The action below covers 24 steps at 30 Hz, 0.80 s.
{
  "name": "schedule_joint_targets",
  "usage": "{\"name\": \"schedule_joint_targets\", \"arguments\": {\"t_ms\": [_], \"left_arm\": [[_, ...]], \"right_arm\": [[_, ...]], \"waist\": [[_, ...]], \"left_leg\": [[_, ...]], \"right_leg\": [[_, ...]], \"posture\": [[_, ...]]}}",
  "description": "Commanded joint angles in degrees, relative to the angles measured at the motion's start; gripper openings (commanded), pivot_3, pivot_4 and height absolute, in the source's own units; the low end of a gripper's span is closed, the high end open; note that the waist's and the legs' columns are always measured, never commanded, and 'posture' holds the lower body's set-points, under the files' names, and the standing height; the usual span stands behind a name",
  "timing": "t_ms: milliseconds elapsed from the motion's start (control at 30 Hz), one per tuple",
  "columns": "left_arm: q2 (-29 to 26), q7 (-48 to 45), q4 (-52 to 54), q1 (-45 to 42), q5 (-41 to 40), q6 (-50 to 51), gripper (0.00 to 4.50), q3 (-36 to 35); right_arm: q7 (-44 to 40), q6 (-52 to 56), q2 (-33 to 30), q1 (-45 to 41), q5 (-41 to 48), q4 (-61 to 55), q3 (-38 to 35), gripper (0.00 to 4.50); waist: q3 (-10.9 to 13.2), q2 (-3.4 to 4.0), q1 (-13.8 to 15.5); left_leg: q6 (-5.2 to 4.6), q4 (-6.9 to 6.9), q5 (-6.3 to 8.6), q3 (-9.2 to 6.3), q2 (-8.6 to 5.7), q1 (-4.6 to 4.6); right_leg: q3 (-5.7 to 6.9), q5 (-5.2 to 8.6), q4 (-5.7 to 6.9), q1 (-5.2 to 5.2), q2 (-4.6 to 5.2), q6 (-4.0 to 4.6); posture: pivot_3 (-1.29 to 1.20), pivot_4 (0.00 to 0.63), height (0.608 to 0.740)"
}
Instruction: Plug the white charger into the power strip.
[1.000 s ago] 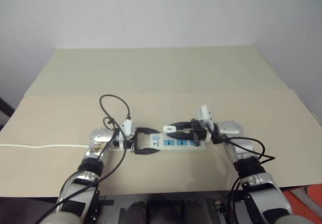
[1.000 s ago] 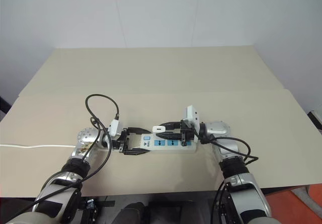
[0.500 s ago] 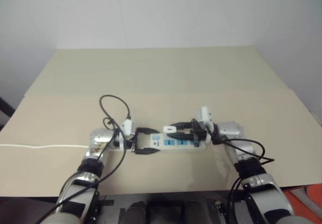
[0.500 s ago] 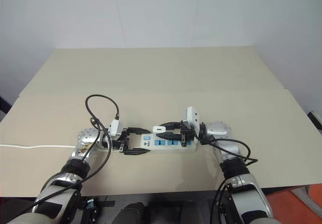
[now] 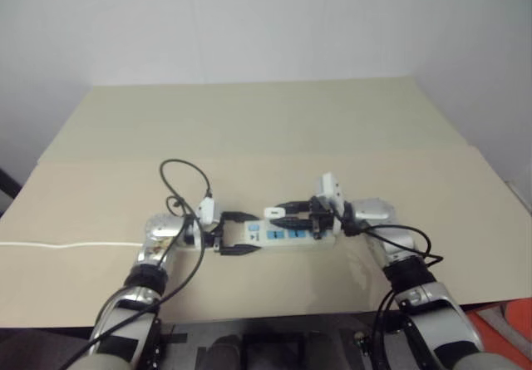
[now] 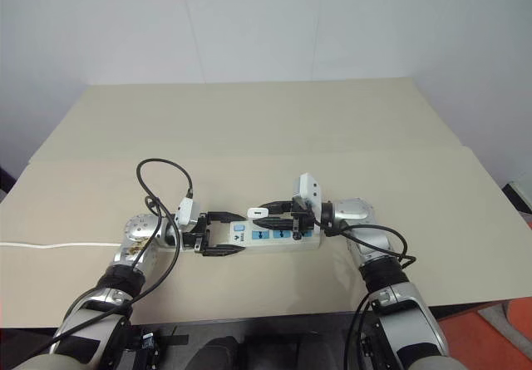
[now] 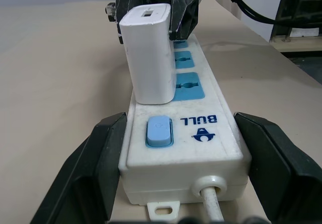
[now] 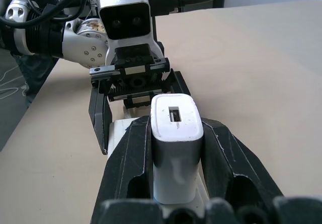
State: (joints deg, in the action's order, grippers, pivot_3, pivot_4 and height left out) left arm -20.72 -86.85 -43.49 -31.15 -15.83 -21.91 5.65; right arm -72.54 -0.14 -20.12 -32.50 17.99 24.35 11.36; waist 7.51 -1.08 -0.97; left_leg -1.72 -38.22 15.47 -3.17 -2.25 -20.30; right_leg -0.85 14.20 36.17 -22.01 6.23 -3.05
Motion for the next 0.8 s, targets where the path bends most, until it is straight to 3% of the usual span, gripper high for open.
{"name": "schedule_joint_targets", "arguments": {"t_ms": [33,100,767,800], "left_arm": [[0.30,-0.99,2.41,0.55,0.84,0.06,3.21,1.25],[0.26,-0.94,2.49,0.62,0.80,0.07,3.21,1.24],[-0.16,-0.98,2.49,0.62,0.83,0.16,3.21,1.19],[-0.16,-0.95,2.54,0.66,0.84,0.17,3.21,1.21]], "right_arm": [[2.22,-3.25,-1.86,3.58,-5.51,5.35,1.05,1.12],[2.34,-7.26,-1.42,4.33,-5.74,6.47,0.81,1.12],[1.28,-7.61,-1.27,3.67,-4.29,9.04,0.79,1.12],[1.06,-7.62,-1.40,3.63,-4.19,8.67,0.78,1.84]], "waist": [[0.00,-0.01,0.01],[0.00,-0.01,0.05],[-0.04,0.00,0.05],[-0.04,0.00,0.07]], "left_leg": [[0.00,0.00,0.00,0.00,0.00,0.00],[0.00,0.00,0.00,0.00,0.00,0.01],[0.00,0.02,0.00,0.02,0.06,0.10],[0.00,0.02,0.00,0.02,0.06,0.10]], "right_leg": [[0.00,0.00,-0.01,0.00,0.00,0.00],[0.00,0.00,-0.04,0.00,0.00,0.00],[-0.02,-0.01,-0.07,0.02,-0.01,0.02],[-0.02,-0.01,-0.08,0.02,-0.01,0.02]], "posture": [[0.00,0.150,0.740],[0.00,0.150,0.740],[0.00,0.150,0.740],[0.00,0.150,0.740]]}}
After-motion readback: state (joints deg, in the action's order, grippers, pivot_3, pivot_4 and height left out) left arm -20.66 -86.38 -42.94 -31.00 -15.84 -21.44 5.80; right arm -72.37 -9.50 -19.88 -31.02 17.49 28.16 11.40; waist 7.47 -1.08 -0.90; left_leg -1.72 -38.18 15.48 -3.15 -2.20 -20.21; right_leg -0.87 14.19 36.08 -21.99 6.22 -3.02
